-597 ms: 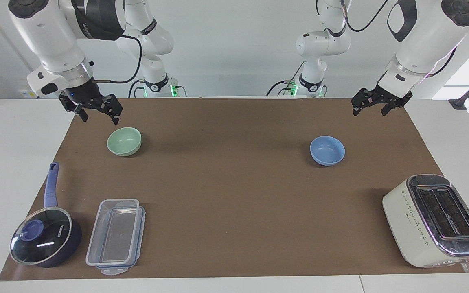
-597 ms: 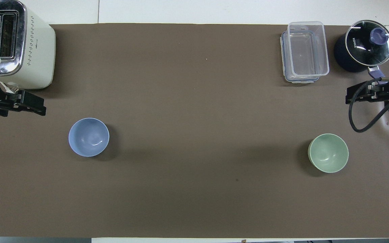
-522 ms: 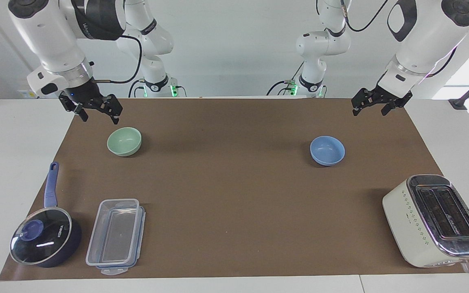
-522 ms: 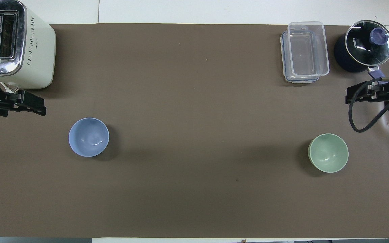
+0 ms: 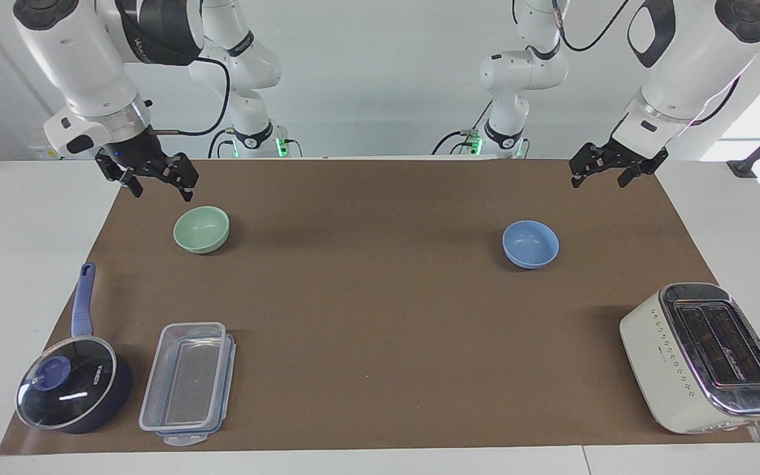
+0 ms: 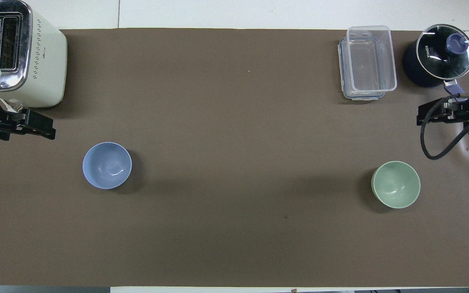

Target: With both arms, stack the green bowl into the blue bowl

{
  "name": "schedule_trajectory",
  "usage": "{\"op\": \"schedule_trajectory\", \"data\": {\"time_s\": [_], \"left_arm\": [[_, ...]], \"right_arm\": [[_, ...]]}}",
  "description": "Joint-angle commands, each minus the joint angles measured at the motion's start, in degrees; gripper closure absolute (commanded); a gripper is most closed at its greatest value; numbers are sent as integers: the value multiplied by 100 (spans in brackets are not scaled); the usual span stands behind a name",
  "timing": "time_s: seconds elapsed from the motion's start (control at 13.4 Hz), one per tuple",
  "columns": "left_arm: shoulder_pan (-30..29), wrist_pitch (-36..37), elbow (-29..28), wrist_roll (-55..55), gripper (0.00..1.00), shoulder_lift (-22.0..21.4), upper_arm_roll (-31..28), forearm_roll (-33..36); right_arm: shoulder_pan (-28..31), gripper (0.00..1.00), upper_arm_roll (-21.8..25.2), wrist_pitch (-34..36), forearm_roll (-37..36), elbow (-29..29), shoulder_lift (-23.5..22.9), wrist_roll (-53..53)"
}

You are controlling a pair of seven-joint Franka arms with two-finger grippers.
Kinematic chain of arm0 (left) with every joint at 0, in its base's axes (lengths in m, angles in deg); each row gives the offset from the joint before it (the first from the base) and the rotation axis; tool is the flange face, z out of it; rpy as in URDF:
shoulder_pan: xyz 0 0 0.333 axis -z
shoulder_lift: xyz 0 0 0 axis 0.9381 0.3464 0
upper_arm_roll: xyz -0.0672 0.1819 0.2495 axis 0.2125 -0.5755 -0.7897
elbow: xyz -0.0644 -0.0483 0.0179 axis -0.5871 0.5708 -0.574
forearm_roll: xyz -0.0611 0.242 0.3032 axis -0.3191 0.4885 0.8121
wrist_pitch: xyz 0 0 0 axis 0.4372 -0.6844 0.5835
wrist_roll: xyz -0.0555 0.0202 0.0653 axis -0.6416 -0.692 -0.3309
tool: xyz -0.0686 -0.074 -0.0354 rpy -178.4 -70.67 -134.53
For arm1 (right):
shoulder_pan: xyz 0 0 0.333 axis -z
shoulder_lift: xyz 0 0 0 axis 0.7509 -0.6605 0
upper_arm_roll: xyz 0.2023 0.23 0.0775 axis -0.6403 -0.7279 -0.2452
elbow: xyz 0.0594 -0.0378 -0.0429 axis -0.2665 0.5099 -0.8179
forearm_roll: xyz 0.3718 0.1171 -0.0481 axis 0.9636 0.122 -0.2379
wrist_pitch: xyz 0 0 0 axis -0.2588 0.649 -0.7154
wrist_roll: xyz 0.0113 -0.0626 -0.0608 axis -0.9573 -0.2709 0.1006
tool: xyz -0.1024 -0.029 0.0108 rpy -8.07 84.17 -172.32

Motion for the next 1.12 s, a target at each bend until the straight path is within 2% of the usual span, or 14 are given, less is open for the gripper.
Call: {"op": "schedule_trajectory", "data": {"time_s": [0.0,0.15,0.22,0.45,0.82,0.97,1.04], "left_arm": [[-27,-66,-173,91,0,-105,-16,42],[-44,-302,-523,73,0,-272,-16,42],[-53,-712,-839,82,0,-386,-25,42],[-192,-1759,-2191,152,0,-764,-78,42],[-264,-3789,-3722,626,0,-362,-78,42],[-220,-4108,-3970,697,1,-212,-78,42],[-211,-4153,-3997,706,5,-159,-78,42]], "right_arm": [[63,0,-34,-44,13,141,107,57],[37,0,-34,-62,13,149,107,118],[28,0,-34,-62,13,176,107,93],[45,0,-34,-80,13,202,125,49],[80,0,-34,-106,13,298,142,-144],[220,0,-8,-167,13,613,300,-145],[299,0,-8,-350,13,850,388,-206]]}}
